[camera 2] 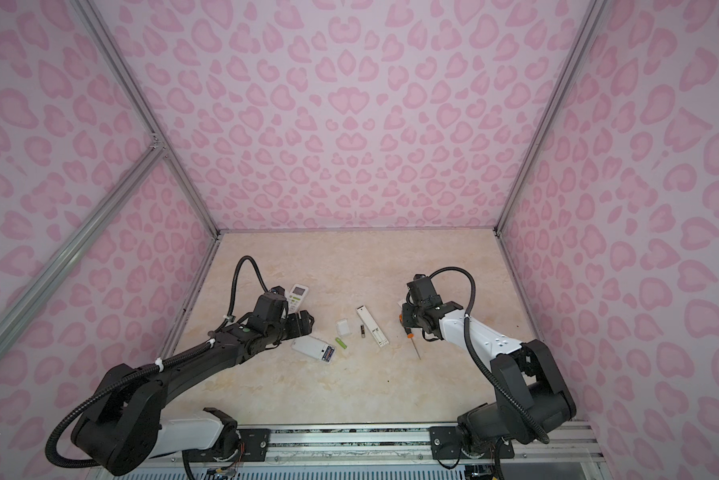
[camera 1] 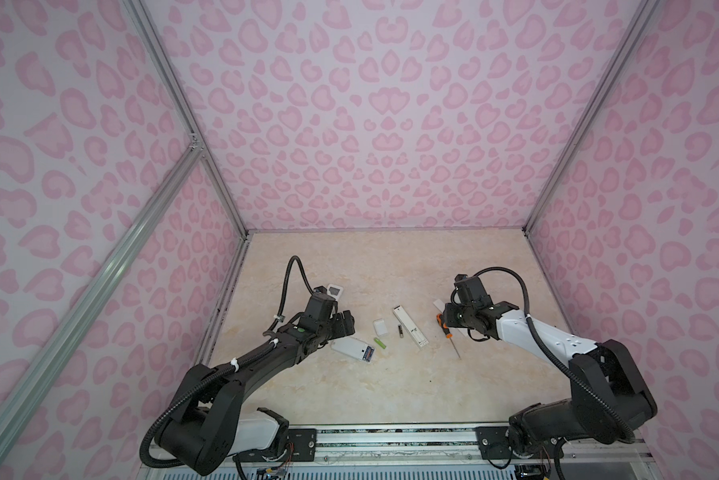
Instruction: Unload the batteries from the remote control
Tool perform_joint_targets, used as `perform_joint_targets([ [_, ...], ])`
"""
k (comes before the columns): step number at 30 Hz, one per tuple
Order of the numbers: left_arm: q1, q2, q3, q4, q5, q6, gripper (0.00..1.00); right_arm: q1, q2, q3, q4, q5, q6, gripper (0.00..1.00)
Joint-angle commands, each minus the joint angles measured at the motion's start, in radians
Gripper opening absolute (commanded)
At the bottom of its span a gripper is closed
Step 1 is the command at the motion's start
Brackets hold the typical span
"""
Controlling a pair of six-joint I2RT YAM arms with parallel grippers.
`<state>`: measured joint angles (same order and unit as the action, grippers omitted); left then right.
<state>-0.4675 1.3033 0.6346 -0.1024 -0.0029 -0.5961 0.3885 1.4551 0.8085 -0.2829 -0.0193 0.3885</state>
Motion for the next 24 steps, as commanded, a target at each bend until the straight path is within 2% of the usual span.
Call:
perform_joint_targets([
  [1,0.0,-0.033,0.02,-0.069,-0.033,0.042,0.91,-0.007,0.021,0.009,-0.014,0.008,-0.018,0.45],
  [4,-0.003,-0.07,0.019,-0.067,0.003,0.037,0.87,-0.013,0.047,0.023,-0.022,-0.004,-0.025,0.46],
  [9,-0.04,-0.113,0.03,-0.074,0.034,0.032,0.81,-0.013,0.107,0.052,-0.027,-0.025,-0.033,0.38],
  [24,-0.077,-0.116,0.04,-0.074,0.032,0.009,0.78,0.014,0.144,0.027,-0.017,-0.065,-0.008,0.43],
])
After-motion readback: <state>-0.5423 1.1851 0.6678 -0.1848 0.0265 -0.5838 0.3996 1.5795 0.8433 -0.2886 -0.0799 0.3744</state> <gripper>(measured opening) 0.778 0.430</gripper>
